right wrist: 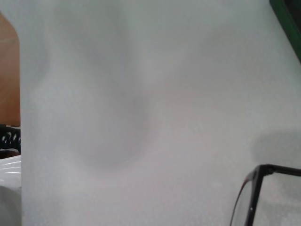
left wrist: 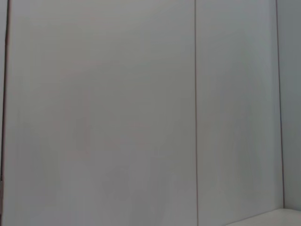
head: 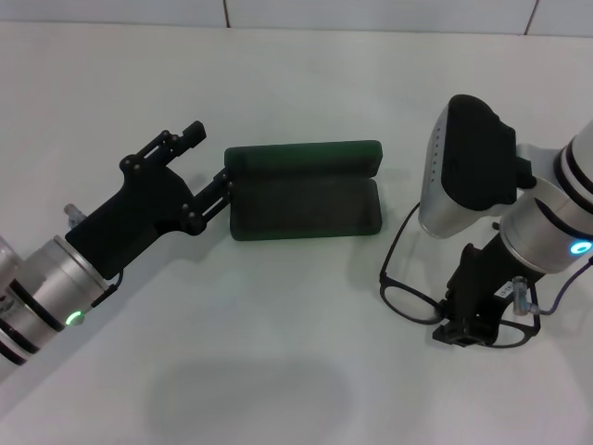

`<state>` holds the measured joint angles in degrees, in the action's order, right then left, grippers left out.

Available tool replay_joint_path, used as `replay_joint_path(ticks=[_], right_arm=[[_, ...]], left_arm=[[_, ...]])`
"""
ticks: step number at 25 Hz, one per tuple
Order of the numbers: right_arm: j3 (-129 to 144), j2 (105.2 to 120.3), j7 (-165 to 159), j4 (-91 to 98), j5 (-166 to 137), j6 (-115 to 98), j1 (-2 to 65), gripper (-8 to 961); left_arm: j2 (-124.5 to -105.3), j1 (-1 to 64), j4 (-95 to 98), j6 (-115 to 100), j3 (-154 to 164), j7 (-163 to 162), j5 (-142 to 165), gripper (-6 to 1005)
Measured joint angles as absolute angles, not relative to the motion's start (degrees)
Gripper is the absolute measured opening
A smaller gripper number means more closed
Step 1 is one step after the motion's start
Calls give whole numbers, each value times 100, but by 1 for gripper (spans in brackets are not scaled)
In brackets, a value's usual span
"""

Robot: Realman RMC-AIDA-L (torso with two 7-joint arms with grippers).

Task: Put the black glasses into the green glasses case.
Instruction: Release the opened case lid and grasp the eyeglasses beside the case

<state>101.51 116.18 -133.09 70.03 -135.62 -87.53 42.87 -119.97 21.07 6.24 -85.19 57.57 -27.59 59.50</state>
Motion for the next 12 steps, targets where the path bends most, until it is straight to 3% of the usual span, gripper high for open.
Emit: replay_joint_path(ticks=[2,12], right_arm=[[10151,11618,-13308,6996,-13603,-8760,4287,263],[10097,11615,-13303,7053,-13647,-8801,4289,196]], left_arm=[[-11997,2108,624,-8520,5757,-2759,5950,650],[-12006,2110,624,-8522,5756,-2761,5949,650]])
